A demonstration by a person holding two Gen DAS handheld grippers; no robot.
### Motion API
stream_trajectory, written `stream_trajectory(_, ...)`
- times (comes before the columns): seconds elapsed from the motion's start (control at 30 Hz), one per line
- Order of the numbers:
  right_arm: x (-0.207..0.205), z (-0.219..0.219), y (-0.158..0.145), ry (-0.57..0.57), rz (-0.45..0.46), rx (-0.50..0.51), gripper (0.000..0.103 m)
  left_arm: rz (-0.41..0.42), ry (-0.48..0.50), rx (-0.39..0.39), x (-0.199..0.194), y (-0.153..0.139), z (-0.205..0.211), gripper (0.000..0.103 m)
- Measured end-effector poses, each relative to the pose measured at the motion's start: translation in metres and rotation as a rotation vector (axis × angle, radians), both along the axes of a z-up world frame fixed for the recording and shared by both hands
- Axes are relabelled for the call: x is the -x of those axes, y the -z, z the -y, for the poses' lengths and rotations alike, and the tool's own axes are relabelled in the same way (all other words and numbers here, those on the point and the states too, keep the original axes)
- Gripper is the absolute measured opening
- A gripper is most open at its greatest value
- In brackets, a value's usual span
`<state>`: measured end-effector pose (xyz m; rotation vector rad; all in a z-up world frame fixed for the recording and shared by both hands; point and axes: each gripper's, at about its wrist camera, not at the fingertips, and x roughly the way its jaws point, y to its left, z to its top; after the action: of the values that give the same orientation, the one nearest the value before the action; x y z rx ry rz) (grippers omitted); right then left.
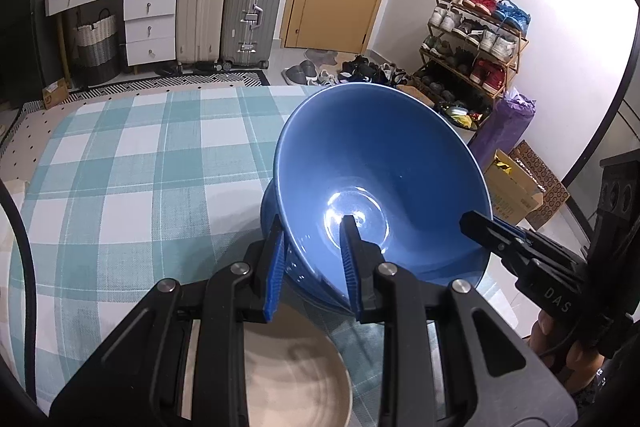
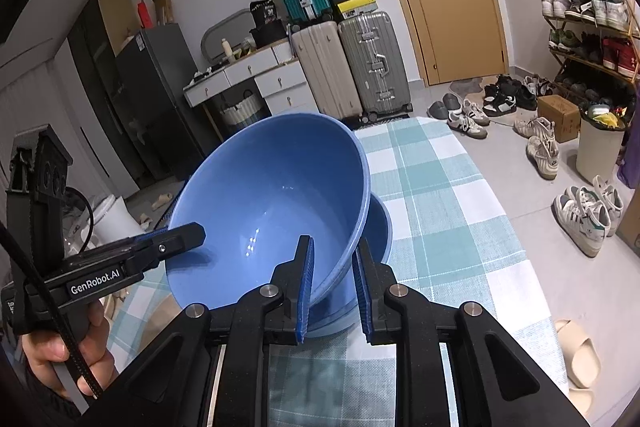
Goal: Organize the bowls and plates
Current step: 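Lift the held blue bowl with the left gripper over the nested bowls, then lower the held bowl into the nested blue bowls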
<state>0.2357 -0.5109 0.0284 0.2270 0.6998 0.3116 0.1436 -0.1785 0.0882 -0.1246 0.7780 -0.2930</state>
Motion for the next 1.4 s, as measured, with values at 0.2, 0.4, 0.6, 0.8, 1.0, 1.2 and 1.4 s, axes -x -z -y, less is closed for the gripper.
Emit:
stream_trajectory(0.2,-0.012,-0.008,0.006,-0.001,-0.018,0.002,0.020,-0.023,-0.012,-0.027,-0.015,0.017,-0.003,0.023)
stream_trajectory(0.4,-0.015,-0.009,0.012,-0.010,-0.035,0.019,0.020,-0.049,-0.007,-0.033,-0.029,0.032,-0.004,0.023)
stream_trajectory(0.6,-0.022,-0.006,0.023,0.000,-0.074,0.016,0.020,-0.060,-0.007,-0.060,-0.041,0.045,0.000,0.023)
stream_trajectory(0.8,-0.026,-0.005,0.030,0.016,-0.085,0.027,0.020,-0.076,-0.009,-0.067,-0.046,0.057,-0.002,0.023)
stream_trajectory(1.0,-0.026,0.000,0.029,0.028,-0.084,0.034,0.025,-0.083,-0.019,-0.080,-0.052,0.068,-0.005,0.023)
stream_trajectory(1.2,-0.027,0.011,0.032,0.037,-0.092,0.022,0.028,-0.094,-0.033,-0.050,-0.058,0.066,-0.015,0.033)
stream_trajectory(1.4,-0.026,0.023,0.032,0.046,-0.086,-0.031,0.057,-0.102,-0.052,-0.003,-0.062,0.068,-0.027,0.065)
